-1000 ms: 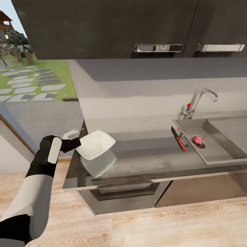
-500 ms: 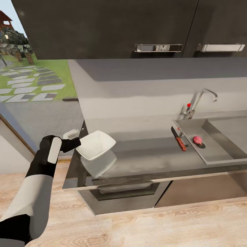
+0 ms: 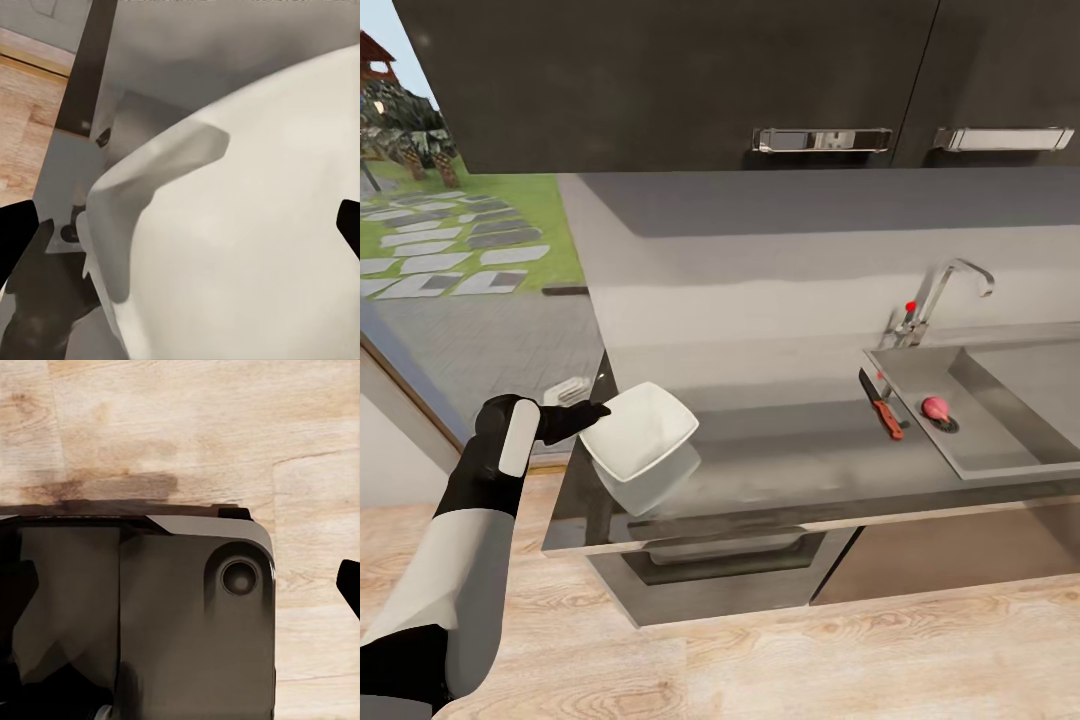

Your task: In the kitchen, take the Vidalia onion out of the sink, dice it on the chopping board with the paring knife, put the diced onion into the bowl on the countertop, then place both the paring knife and the chopping board into the sink.

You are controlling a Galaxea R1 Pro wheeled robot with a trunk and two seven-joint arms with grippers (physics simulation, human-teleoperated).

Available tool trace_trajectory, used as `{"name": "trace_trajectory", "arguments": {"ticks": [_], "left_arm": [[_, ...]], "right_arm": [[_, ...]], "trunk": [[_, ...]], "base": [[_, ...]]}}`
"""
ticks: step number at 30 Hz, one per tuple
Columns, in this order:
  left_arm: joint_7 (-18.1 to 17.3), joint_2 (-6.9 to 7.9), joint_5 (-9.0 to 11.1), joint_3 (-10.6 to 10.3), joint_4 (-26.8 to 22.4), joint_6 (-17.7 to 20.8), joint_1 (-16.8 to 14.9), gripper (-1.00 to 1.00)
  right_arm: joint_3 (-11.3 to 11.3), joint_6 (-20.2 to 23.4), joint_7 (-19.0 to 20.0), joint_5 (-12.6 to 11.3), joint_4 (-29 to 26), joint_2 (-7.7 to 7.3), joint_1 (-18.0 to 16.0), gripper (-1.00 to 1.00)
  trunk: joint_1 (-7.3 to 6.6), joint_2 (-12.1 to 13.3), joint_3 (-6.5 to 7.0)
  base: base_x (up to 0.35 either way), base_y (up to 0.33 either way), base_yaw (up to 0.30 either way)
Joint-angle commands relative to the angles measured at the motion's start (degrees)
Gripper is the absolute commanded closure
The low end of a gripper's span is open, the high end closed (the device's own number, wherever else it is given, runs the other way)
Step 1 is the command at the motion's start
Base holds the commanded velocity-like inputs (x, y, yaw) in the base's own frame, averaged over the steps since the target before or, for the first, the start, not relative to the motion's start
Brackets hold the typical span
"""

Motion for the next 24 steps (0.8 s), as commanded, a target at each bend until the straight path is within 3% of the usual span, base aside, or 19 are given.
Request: {"name": "trace_trajectory", "arguments": {"ticks": [1, 10, 18, 24], "left_arm": [[0.5, 0.0, 0.6, 0.0, -0.1, 0.2, 0.0, -1.0], [0.5, 0.05, 0.6, 0.2, -1.8, 0.3, 0.0, -1.0], [0.7, 0.21, 0.5, 0.0, -18.0, 0.5, 0.0, -1.0], [0.7, 0.63, 0.5, 0.0, -20.0, 0.5, 0.0, -1.0]], "right_arm": [[-0.1, -0.2, -0.1, 0.1, 0.1, 0.01, 0.0, -1.0], [0.0, -0.2, -0.1, 0.1, 0.1, 0.01, 0.0, -1.0], [0.0, -0.2, -0.1, 0.1, 0.1, 0.01, 0.0, -1.0], [0.0, -0.2, -0.1, 0.1, 0.1, 0.02, 0.0, -1.0]], "trunk": [[0.02, -0.1, -0.09], [0.02, -0.1, -0.09], [0.02, -0.1, -0.09], [0.02, -0.1, -0.09]], "base": [[0.0, 0.0, 0.0], [0.0, 0.0, 0.0], [0.0, 0.0, 0.0], [0.0, 0.0, 0.0]]}}
